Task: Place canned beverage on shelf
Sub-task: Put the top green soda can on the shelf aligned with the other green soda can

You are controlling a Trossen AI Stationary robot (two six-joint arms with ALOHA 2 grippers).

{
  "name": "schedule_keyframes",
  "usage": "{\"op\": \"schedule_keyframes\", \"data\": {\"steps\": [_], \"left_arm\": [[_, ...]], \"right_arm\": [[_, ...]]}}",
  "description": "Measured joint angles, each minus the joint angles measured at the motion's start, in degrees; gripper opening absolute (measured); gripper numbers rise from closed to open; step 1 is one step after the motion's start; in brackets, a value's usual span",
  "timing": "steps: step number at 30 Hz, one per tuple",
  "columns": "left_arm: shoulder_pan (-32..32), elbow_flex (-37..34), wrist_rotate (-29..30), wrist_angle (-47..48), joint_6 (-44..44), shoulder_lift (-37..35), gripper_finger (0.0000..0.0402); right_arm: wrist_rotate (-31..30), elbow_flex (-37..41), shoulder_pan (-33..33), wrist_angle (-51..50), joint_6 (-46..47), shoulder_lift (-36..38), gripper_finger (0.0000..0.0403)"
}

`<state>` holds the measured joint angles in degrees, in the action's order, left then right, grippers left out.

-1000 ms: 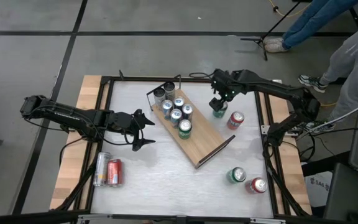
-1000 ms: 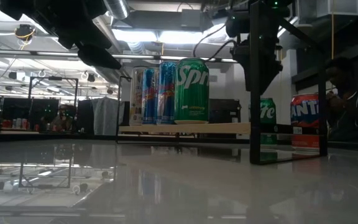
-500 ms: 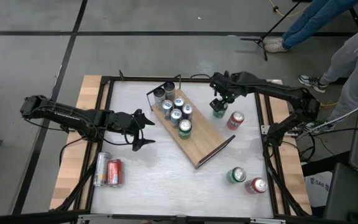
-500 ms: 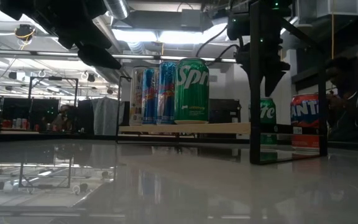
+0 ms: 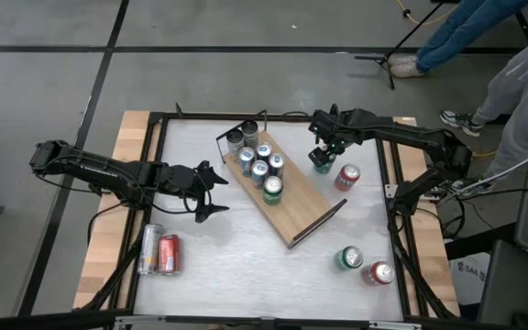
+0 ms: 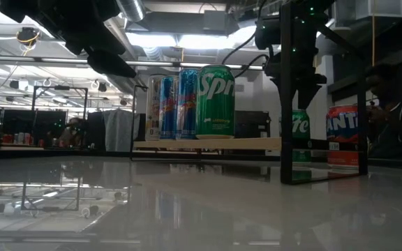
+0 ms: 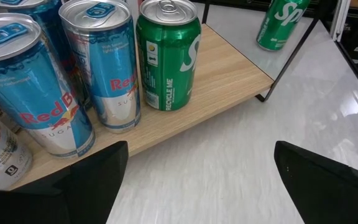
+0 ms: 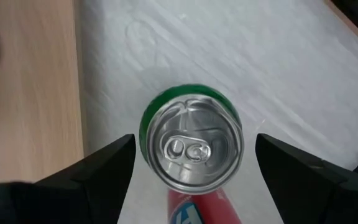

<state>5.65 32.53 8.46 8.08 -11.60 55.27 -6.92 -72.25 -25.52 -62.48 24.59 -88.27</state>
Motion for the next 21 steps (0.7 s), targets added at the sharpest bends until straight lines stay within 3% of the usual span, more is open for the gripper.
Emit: {"op": "schedule_keyframes", "data": {"steps": [21], "left_arm": [[-0.02,0.0,0.01,0.0,0.02,0.0,0.0394]], "right_arm": [[0.29,6.05,0.0,7.92,0.67,0.13,0.0321]]}}
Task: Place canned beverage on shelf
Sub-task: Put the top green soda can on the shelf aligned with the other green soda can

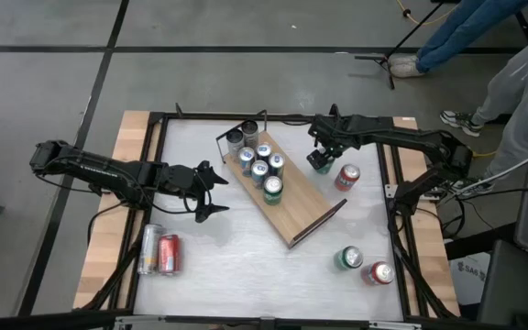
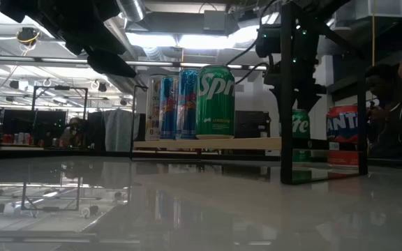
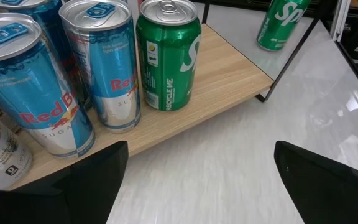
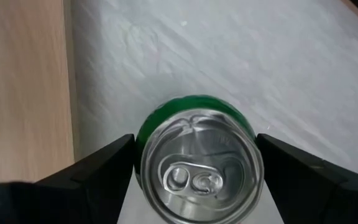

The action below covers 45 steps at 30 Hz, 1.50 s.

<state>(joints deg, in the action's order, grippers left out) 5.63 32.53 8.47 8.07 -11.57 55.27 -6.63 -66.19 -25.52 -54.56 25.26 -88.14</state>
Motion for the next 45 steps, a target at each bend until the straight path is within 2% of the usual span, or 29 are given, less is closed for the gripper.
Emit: {"op": "schedule_keyframes", "data": {"steps": [10,14,19,27,32,39,45], "left_arm": [[0.02,0.0,0.0,0.0,0.0,0.0,0.0394],[0.02,0.0,-0.01,0.0,0.0,0.0,0.0394],[0.0,0.0,0.0,0.0,0.0,0.0,0.0394],[0.02,0.01,0.0,0.0,0.0,0.0,0.0394],[0.0,0.02,0.0,0.0,0.0,0.0,0.0394],[0.0,0.02,0.0,0.0,0.0,0.0,0.0394],[0.01,0.0,0.01,-0.01,0.0,0.0,0.0394]], "right_arm": [[0.17,0.07,0.0,1.19,-0.28,-0.09,0.0321],[0.2,0.07,0.0,0.97,-4.14,-0.09,0.0321],[3.0,0.07,-0.02,1.08,-16.28,-0.09,0.0321],[10.84,0.07,0.0,0.79,-43.85,-0.1,0.0321],[12.04,0.07,0.02,0.71,-57.48,-0.13,0.0321],[11.82,0.07,0.07,0.67,-69.13,-0.15,0.0321],[11.75,0.11,0.04,1.47,-68.58,-0.2,0.0321]]}}
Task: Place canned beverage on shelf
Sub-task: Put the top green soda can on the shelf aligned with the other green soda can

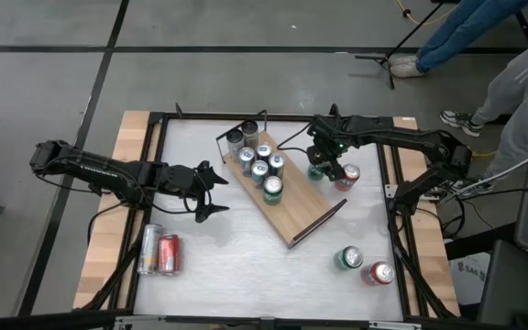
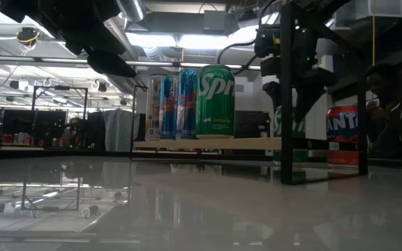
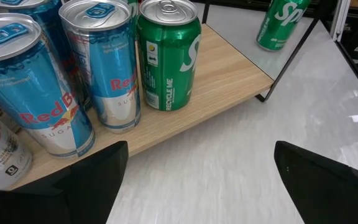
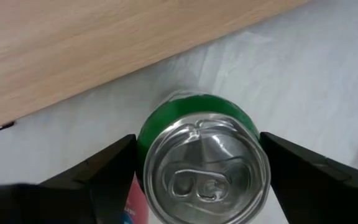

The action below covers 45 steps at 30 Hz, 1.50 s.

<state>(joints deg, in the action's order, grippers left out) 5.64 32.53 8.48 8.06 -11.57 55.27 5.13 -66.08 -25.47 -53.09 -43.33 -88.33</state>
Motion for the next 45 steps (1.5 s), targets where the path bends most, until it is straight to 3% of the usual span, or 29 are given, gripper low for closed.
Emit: {"op": "schedule_keyframes", "data": {"steps": [23,33,39,45], "left_arm": [[-0.01,0.02,0.01,-0.01,0.0,0.0,0.0394],[-0.01,0.02,1.61,0.01,-0.02,0.0,0.0394],[-0.01,0.02,1.59,0.0,0.0,0.0,0.0394],[0.01,0.01,1.57,0.01,-0.02,0.0,0.0394]], "right_arm": [[-0.49,0.0,-0.04,0.71,0.18,0.0,0.0324],[-0.54,0.0,-0.04,0.79,0.17,0.0,0.0396],[-2.82,0.0,-0.04,0.71,0.72,0.0,0.0377],[-4.35,-3.04,-0.04,-1.45,10.5,0.02,0.037]]}}
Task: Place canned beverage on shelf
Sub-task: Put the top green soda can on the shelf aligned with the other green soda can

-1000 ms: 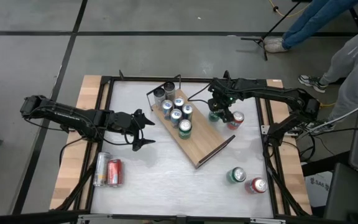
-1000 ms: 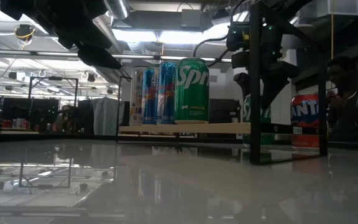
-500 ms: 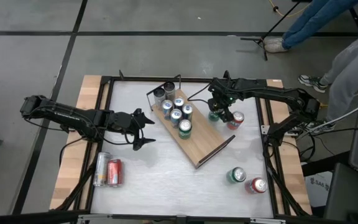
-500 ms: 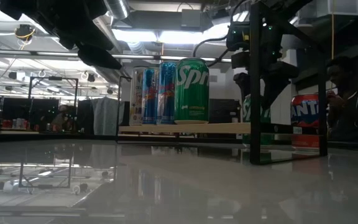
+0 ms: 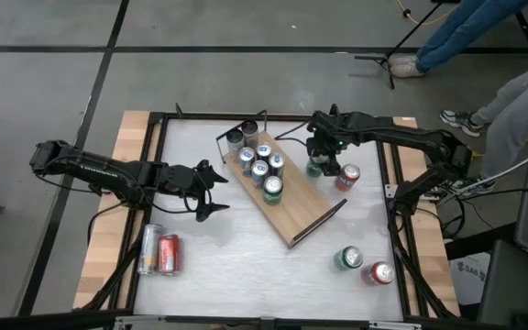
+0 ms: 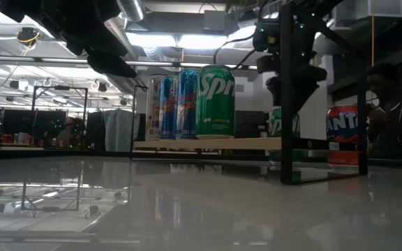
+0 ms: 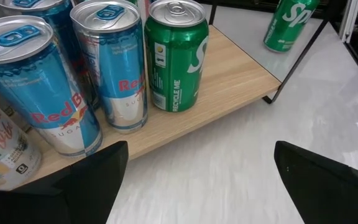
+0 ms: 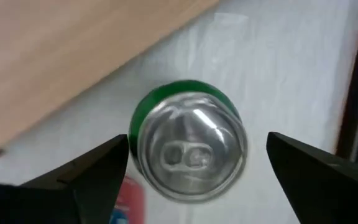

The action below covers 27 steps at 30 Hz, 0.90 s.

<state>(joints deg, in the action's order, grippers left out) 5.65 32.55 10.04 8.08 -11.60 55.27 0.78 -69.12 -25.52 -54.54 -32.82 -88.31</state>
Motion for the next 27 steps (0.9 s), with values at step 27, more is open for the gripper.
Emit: {"op": "schedule_keyframes", "data": {"steps": [27], "left_arm": [[-0.02,-0.01,-0.04,0.0,0.0,0.0,0.0394]], "right_arm": [[1.02,-2.52,0.02,-2.34,46.86,0.07,0.0372]]}}
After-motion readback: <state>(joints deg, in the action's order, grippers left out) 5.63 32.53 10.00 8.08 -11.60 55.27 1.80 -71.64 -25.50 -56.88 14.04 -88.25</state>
